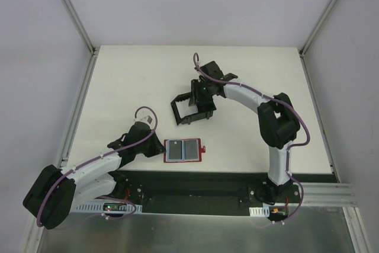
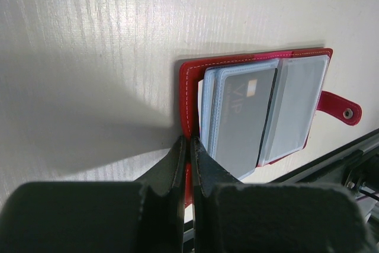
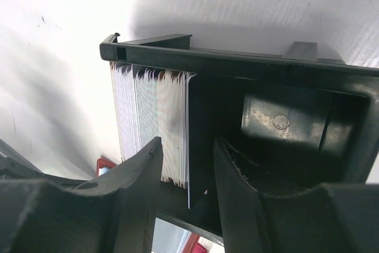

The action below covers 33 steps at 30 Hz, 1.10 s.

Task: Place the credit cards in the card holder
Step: Pick up the credit card from the storage box.

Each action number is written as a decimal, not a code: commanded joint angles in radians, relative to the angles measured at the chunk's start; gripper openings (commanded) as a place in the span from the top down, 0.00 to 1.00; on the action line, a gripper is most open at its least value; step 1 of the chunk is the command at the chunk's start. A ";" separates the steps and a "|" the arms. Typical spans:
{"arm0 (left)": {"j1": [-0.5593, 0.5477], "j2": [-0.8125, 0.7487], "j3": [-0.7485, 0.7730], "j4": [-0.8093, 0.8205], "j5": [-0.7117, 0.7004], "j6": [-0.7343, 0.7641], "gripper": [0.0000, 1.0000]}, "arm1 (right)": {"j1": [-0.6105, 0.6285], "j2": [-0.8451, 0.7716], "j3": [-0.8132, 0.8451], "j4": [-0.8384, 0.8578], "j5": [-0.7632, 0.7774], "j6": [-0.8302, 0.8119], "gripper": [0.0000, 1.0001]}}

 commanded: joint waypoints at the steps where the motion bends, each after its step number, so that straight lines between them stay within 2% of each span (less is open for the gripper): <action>1: -0.006 0.020 0.018 0.000 0.010 0.027 1.00 | -0.003 -0.067 0.002 -0.009 0.026 -0.016 0.60; 8: -0.006 0.019 0.018 0.003 0.012 0.026 1.00 | -0.004 -0.079 0.013 -0.020 0.057 -0.032 0.78; 17: -0.006 0.020 0.016 0.005 0.013 0.026 1.00 | -0.006 -0.090 0.039 -0.065 0.136 -0.081 0.87; 22: -0.006 0.020 0.013 0.008 0.015 0.024 1.00 | -0.003 -0.101 0.066 -0.088 0.207 -0.123 0.99; 28: -0.006 0.016 0.012 0.010 0.016 0.024 1.00 | 0.003 -0.102 0.085 -0.115 0.228 -0.153 1.00; 33: -0.006 0.020 0.015 0.013 0.021 0.026 1.00 | 0.022 -0.180 0.038 -0.089 0.308 -0.159 1.00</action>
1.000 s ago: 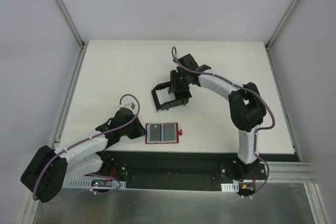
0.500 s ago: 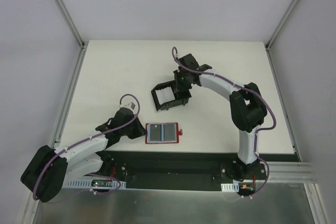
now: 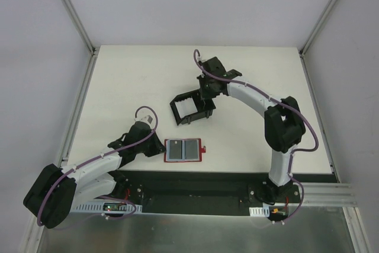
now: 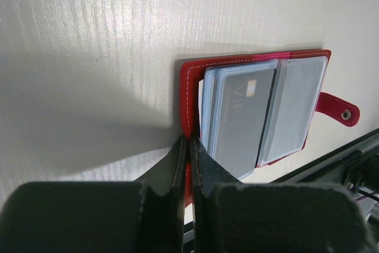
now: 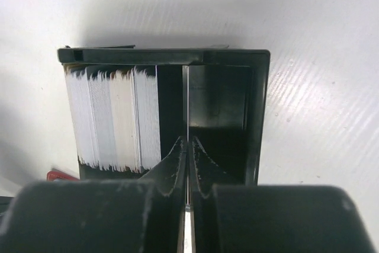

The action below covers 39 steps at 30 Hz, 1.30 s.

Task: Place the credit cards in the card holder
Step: Pick up the credit card from the storage box, then turn over the card slot in the card holder.

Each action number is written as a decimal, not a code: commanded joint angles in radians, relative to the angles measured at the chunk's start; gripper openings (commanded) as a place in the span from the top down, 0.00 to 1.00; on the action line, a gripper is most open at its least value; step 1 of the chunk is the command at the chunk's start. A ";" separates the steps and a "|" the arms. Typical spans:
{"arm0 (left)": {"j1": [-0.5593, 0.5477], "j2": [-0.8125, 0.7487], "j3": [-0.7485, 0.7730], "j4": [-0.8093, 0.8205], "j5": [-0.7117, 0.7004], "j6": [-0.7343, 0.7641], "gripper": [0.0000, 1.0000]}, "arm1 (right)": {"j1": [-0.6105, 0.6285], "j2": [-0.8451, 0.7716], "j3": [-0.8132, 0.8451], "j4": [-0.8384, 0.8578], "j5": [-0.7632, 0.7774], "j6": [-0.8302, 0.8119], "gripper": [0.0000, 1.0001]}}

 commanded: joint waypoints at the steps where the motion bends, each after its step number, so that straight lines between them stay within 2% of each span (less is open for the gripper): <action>1: -0.006 0.012 0.013 -0.005 0.019 0.027 1.00 | 0.023 -0.149 -0.020 0.021 0.091 -0.027 1.00; 6: -0.006 0.018 0.018 -0.004 0.022 0.030 1.00 | 0.032 -0.311 -0.130 0.082 0.137 -0.027 1.00; 9: -0.006 0.015 0.015 -0.004 0.023 0.028 1.00 | 0.035 -0.405 -0.191 0.035 0.159 -0.023 1.00; 14: -0.006 0.008 0.012 -0.004 0.021 0.030 1.00 | 0.044 -0.598 -0.401 0.038 0.134 0.059 1.00; 17: -0.006 0.000 0.013 -0.004 0.024 0.031 1.00 | 0.090 -0.681 -0.507 0.056 0.107 0.130 1.00; 20: -0.006 -0.012 0.013 -0.004 0.032 0.031 1.00 | 0.203 -0.721 -0.578 0.095 0.154 0.224 1.00; 24: -0.006 -0.032 0.012 -0.004 0.052 0.027 1.00 | 0.355 -0.695 -0.640 0.248 0.217 0.339 1.00; 29: -0.006 -0.092 0.001 -0.002 0.078 0.042 1.00 | 0.452 -0.524 -0.552 0.268 0.205 0.411 1.00; 34: -0.006 -0.170 -0.016 -0.004 0.090 0.044 1.00 | 0.503 -0.427 -0.491 0.274 0.245 0.456 1.00; 39: -0.006 -0.173 -0.022 -0.004 0.099 0.036 1.00 | 0.520 -0.365 -0.439 0.279 0.194 0.487 1.00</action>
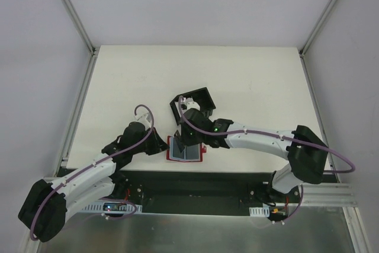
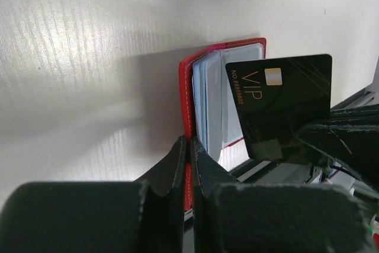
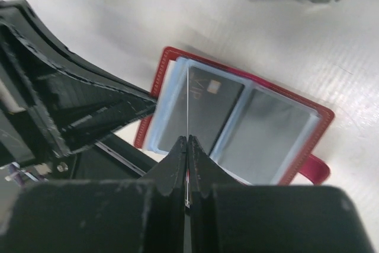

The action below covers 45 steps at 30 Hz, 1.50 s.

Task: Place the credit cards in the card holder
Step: Turn over the card slot in the card holder.

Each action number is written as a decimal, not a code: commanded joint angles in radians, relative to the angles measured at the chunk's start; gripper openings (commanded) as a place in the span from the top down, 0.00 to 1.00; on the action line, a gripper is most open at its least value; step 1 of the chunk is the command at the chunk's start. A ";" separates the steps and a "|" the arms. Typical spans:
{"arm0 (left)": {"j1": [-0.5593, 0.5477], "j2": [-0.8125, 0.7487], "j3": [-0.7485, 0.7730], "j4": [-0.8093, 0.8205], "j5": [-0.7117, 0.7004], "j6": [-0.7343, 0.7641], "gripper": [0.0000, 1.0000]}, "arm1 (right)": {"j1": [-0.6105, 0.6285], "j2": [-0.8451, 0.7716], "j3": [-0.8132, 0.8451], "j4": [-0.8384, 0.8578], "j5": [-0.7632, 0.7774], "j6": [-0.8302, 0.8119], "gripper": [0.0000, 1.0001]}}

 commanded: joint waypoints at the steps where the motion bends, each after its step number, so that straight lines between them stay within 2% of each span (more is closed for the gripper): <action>1: -0.006 -0.007 -0.011 -0.002 0.024 0.012 1.00 | 0.013 0.032 0.084 0.038 -0.011 0.066 0.99; 10: -0.006 -0.008 -0.003 -0.002 0.018 0.020 1.00 | 0.024 0.069 0.141 -0.103 -0.022 0.095 1.00; 22: -0.006 -0.027 0.000 -0.002 0.024 0.024 1.00 | 0.030 0.106 0.153 -0.126 -0.043 0.114 1.00; 32: -0.006 -0.039 0.004 -0.002 0.024 0.021 1.00 | 0.051 0.127 0.216 -0.277 0.030 0.080 1.00; 36: -0.006 -0.043 0.013 -0.002 0.037 0.032 1.00 | 0.061 0.130 0.217 -0.268 0.017 0.077 1.00; 45: -0.006 -0.079 0.038 -0.002 0.072 0.056 1.00 | 0.062 0.048 0.199 -0.284 0.178 0.071 1.00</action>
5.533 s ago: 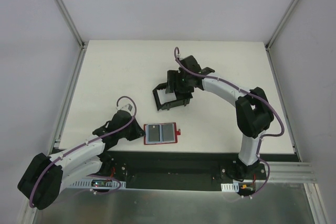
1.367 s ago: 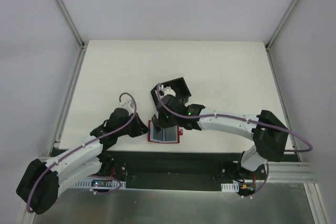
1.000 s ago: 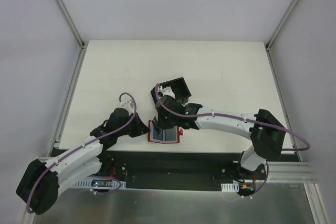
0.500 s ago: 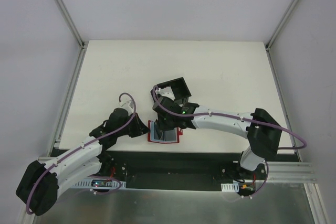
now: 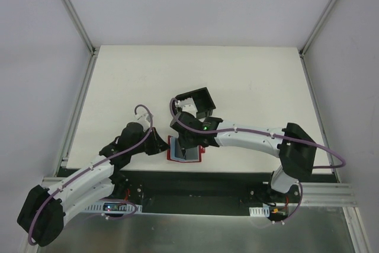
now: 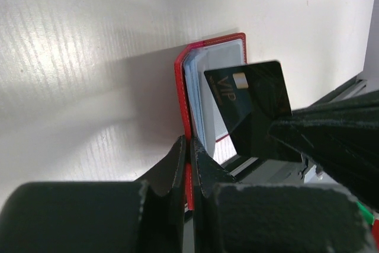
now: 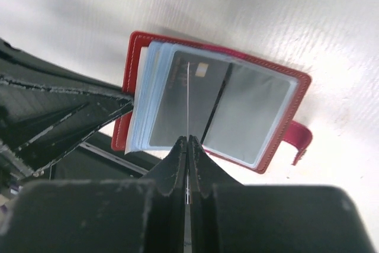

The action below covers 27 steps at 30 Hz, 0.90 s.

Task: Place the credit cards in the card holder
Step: Turn over the card slot in the card holder.

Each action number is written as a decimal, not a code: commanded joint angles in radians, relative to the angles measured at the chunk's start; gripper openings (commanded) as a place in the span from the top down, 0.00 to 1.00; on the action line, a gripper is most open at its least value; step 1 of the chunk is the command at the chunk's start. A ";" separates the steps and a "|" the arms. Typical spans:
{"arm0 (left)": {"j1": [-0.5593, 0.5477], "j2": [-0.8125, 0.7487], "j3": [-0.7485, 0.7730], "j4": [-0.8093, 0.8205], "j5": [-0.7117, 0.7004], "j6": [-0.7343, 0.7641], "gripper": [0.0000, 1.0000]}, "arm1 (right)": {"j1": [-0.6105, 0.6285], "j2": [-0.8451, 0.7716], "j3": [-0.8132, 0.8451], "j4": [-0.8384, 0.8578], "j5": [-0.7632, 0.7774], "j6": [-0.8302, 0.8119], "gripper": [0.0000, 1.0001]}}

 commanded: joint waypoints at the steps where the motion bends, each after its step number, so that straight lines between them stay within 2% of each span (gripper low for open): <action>1: -0.004 -0.029 0.044 0.016 0.046 0.034 1.00 | -0.001 -0.073 0.013 -0.033 0.112 -0.009 1.00; 11: -0.013 0.011 0.111 0.016 0.074 0.053 1.00 | -0.025 -0.034 -0.044 -0.013 0.063 0.044 1.00; 16: -0.027 0.060 0.130 0.022 0.083 0.054 1.00 | -0.031 -0.015 -0.087 0.052 0.011 0.064 1.00; 27: -0.041 0.100 0.119 0.025 0.060 0.033 1.00 | -0.044 -0.052 -0.158 0.058 0.035 0.080 1.00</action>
